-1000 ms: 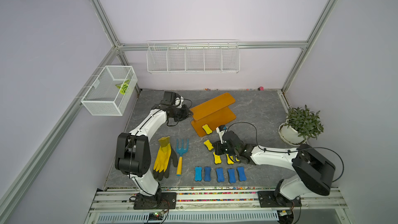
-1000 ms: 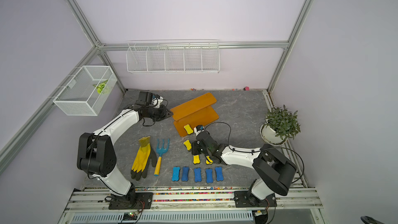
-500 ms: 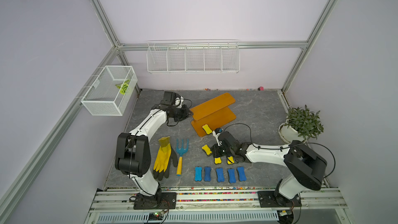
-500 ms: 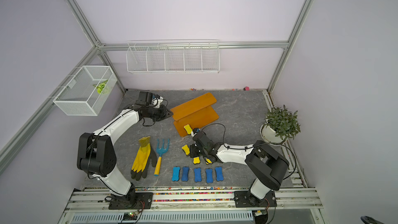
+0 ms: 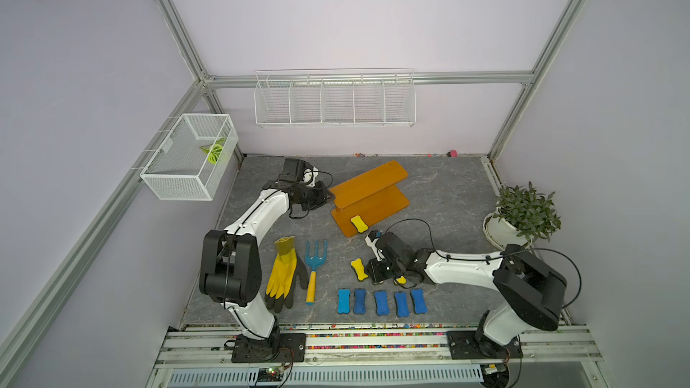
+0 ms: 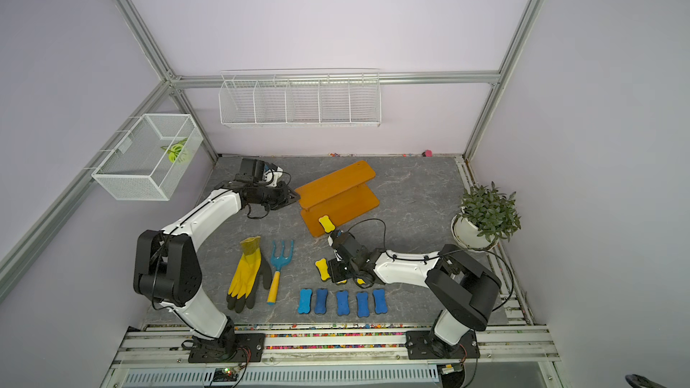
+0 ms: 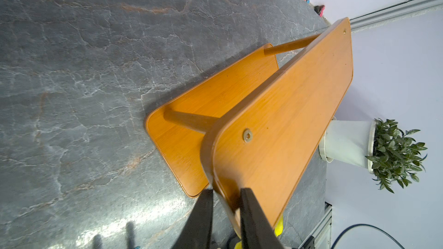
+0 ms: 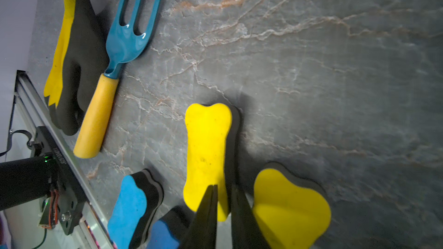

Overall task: Remove the whiteboard erasers from the shelf
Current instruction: Place the whiteboard eraser at the center of the board.

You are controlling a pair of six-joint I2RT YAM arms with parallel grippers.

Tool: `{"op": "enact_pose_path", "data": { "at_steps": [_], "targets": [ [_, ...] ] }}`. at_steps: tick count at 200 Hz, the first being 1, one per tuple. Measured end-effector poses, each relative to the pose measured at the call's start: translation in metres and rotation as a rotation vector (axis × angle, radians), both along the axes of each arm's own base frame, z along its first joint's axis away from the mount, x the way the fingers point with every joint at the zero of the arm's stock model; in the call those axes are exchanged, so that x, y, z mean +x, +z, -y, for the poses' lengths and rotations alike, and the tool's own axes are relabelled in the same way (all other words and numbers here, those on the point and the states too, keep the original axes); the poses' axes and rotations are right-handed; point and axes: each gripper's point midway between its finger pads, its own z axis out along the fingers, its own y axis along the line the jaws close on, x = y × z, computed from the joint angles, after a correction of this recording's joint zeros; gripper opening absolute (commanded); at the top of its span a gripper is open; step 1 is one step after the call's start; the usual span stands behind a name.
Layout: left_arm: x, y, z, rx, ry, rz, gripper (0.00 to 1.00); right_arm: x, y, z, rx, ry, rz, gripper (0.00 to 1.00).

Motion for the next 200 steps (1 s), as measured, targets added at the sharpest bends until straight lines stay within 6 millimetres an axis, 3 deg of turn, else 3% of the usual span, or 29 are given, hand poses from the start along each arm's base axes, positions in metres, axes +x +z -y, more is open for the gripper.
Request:
{"op": "enact_pose_path", "data": {
  "at_steps": [200],
  "targets": [
    [0.0,0.0,0.0,0.0,0.0,0.0,0.25,-0.017,0.013,-0.018,0.051,0.091,-0.041,0.32]
  ]
}}
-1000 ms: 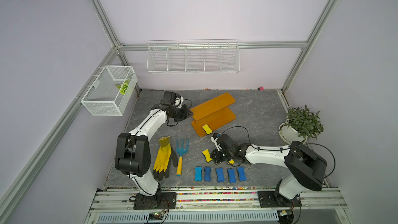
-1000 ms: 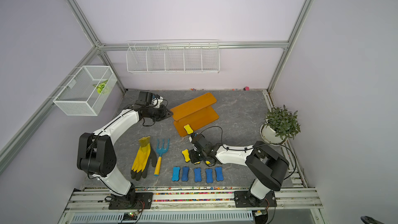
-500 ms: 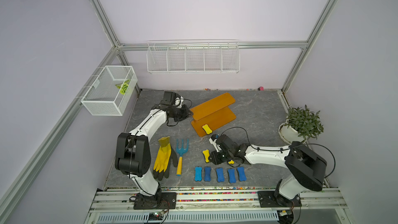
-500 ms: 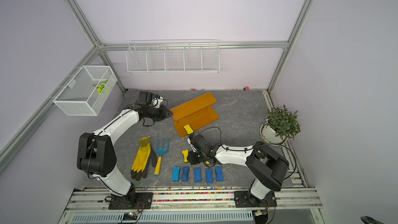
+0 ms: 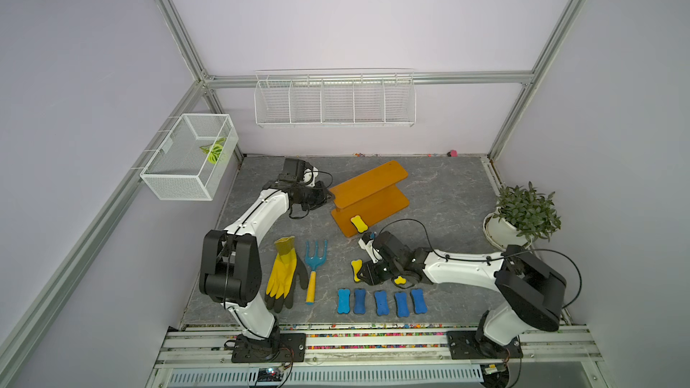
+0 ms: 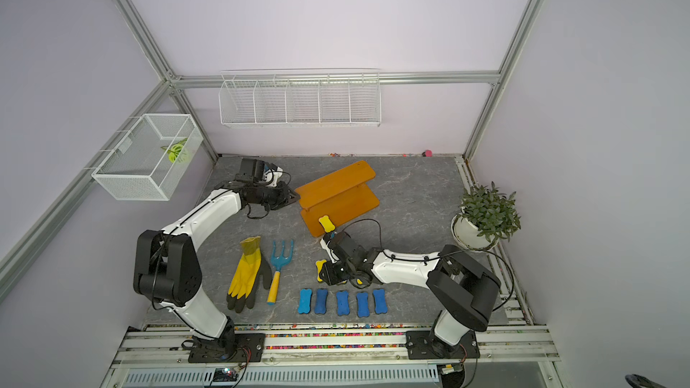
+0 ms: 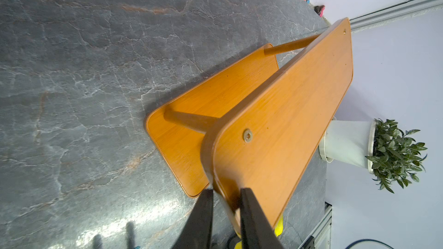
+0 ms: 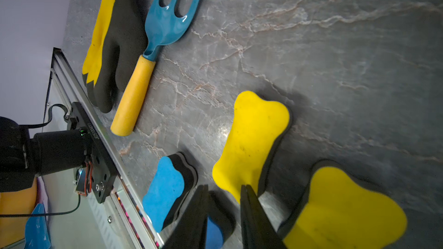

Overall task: Remove the whiteboard erasers from the shelf
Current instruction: Place the whiteboard eraser at the center of the board, then pick up the whiteboard eraser from the shelf.

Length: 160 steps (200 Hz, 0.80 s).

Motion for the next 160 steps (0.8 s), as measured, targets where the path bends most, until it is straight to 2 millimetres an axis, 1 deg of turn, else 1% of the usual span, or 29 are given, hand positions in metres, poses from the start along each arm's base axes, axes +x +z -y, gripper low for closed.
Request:
{"op": "enact_pose_path", "data": {
  "at_steps": [32,52,66,95,123,143,160],
  "targets": [
    [0.0,0.0,0.0,0.0,0.0,0.0,0.25,0.002,0.002,-0.001,0.002,0.01,0.013,0.33],
    [0.0,0.0,0.0,-0.001,0.0,0.0,0.25,0.011,0.011,0.002,0.02,-0.005,0.038,0.34],
    [0.0,0.0,0.0,0.0,0.0,0.0,0.25,0.029,0.02,0.006,0.046,-0.04,0.073,0.34],
    [0.0,-0.001,0.001,-0.005,-0.003,-0.005,0.25,0.076,0.039,0.015,0.087,-0.124,0.178,0.35],
    [0.001,-0.001,0.002,-0.014,-0.008,-0.009,0.24,0.12,0.057,0.011,0.121,-0.168,0.285,0.35],
    [0.004,-0.002,0.003,-0.025,-0.011,-0.008,0.23,0.142,0.061,0.015,0.131,-0.199,0.336,0.35],
    [0.007,-0.001,0.004,-0.038,-0.011,-0.006,0.18,0.159,0.057,0.02,0.114,-0.222,0.36,0.35]
  ]
}}
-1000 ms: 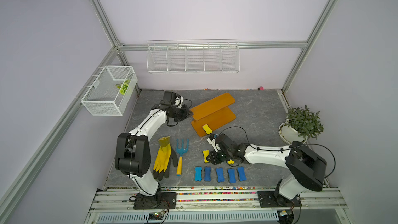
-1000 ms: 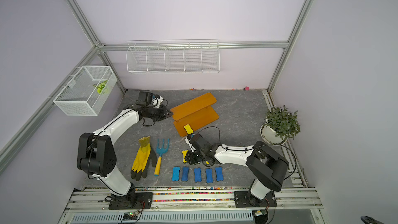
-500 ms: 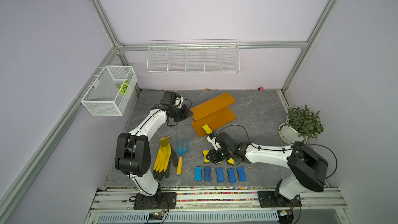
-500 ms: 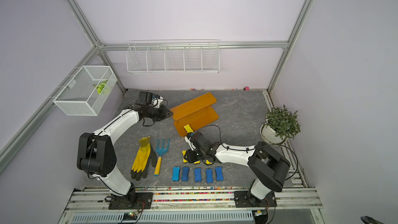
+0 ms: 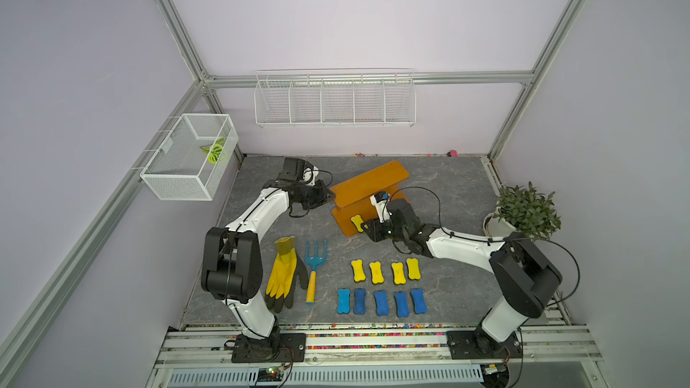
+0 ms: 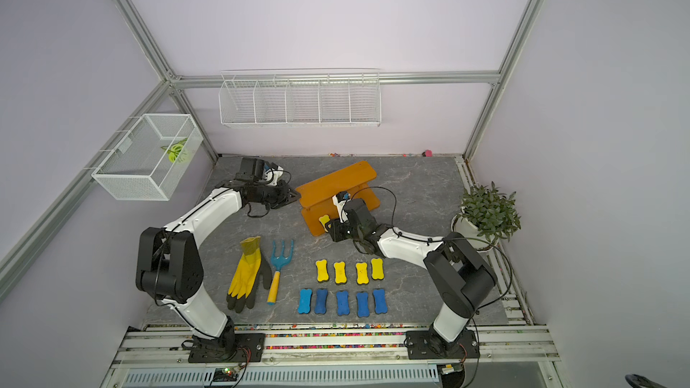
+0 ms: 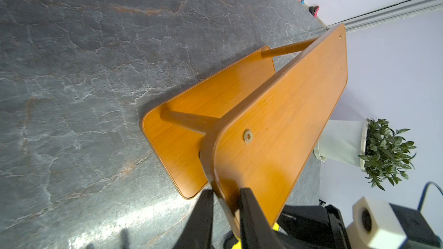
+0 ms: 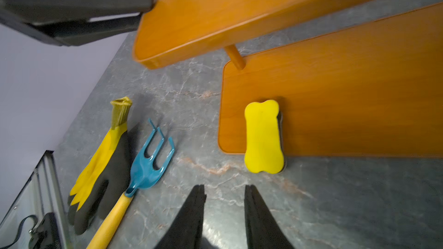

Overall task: Remove the whiteboard erasers from the shelf
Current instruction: Pick up the whiteboard eraser from the shelf.

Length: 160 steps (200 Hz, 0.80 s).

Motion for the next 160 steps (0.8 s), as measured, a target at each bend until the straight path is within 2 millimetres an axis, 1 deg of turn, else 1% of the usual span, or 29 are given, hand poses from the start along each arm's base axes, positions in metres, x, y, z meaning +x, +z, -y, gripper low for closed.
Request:
{"op": "enact_pose_path", "data": {
  "at_steps": [19,35,58,111,160],
  "targets": [
    [0.003,0.001,0.001,-0.008,-0.001,0.008,0.18,0.014,-0.007,0.005,-0.016,-0.021,0.011,0.35],
    [0.005,0.001,0.002,-0.012,-0.003,0.013,0.18,0.019,-0.016,0.008,-0.031,-0.033,0.011,0.35],
    [0.006,0.001,0.002,-0.012,-0.002,0.014,0.18,0.022,-0.024,0.009,-0.043,-0.041,0.011,0.33],
    [0.006,0.001,0.002,-0.011,-0.002,0.014,0.18,0.031,-0.032,0.005,-0.018,-0.068,0.03,0.32],
    [0.006,0.001,0.002,-0.011,-0.001,0.015,0.19,0.029,-0.042,0.004,-0.018,-0.09,0.021,0.33]
  ]
}}
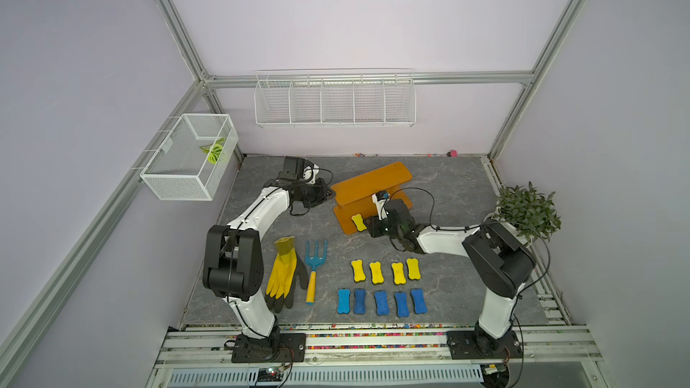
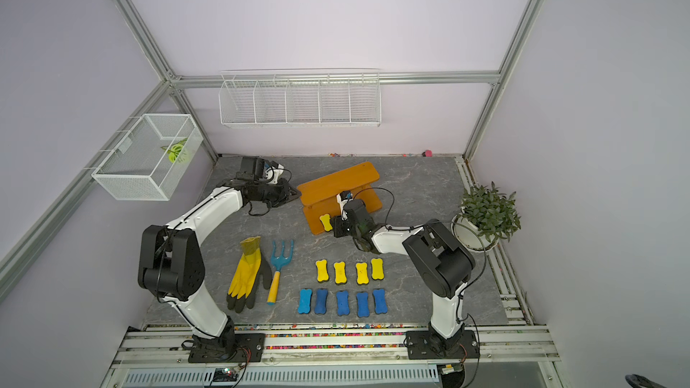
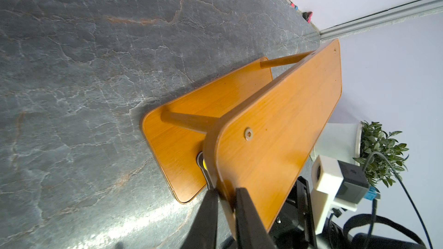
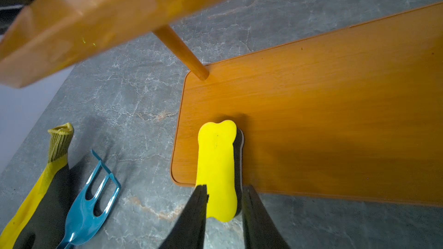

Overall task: Remove the whiteboard erasers from the shelf
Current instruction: Pick up the whiteboard eraser from the shelf.

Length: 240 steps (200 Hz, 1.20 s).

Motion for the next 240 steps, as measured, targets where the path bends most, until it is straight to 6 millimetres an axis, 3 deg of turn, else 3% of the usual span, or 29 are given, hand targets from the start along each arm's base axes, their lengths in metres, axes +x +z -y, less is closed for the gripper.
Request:
{"op": "enact_pose_path", "data": {
  "at_steps": [51,99,142,240],
  "targets": [
    [0.0,0.0,0.0,0.0,0.0,0.0,0.19,-0.007,-0.013,0.007,-0.006,-0.055,-0.004,0.36],
    [0.0,0.0,0.0,0.0,0.0,0.0,0.19,-0.004,-0.009,0.002,0.035,-0.076,0.011,0.37],
    [0.0,0.0,0.0,0.0,0.0,0.0,0.19,-0.002,-0.026,-0.001,0.032,-0.083,-0.019,0.37],
    [0.0,0.0,0.0,0.0,0.0,0.0,0.19,0.003,-0.024,-0.009,0.065,-0.076,-0.021,0.36]
  ]
}}
